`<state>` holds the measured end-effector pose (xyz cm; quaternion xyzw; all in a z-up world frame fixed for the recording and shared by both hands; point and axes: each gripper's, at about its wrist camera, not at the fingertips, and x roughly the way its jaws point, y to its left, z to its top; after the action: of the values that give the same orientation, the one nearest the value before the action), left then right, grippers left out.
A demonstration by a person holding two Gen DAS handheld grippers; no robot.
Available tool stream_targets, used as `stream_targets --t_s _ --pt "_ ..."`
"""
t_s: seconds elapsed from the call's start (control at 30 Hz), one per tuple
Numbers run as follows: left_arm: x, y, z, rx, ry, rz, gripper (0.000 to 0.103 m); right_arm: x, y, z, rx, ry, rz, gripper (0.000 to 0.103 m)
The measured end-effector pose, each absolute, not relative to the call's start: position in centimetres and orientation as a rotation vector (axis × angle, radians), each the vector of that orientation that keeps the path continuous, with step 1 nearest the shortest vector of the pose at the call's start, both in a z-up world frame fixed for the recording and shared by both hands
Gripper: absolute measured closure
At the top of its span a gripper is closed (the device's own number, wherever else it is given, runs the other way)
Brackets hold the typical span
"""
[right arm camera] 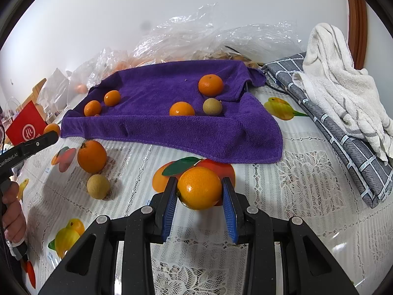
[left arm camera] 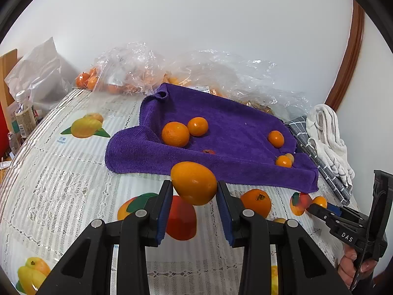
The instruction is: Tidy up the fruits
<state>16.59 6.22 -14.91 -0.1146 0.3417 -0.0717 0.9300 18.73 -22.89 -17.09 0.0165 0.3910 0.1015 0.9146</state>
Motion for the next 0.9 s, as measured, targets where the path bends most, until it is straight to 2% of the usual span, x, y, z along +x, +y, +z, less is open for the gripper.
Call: stream_targets --t_s 0.6,0.9 --pt "16.4 7.0 -14.3 -0.275 0.676 -0.13 0.069 18.5 -23.5 -16.6 0.069 0.787 0.205 0.067" --pt "16.6 7.5 -12.4 -0.261 0.672 -0.099 0.069 19.0 -22.5 -14.1 0.038 0.766 0.211 0.067"
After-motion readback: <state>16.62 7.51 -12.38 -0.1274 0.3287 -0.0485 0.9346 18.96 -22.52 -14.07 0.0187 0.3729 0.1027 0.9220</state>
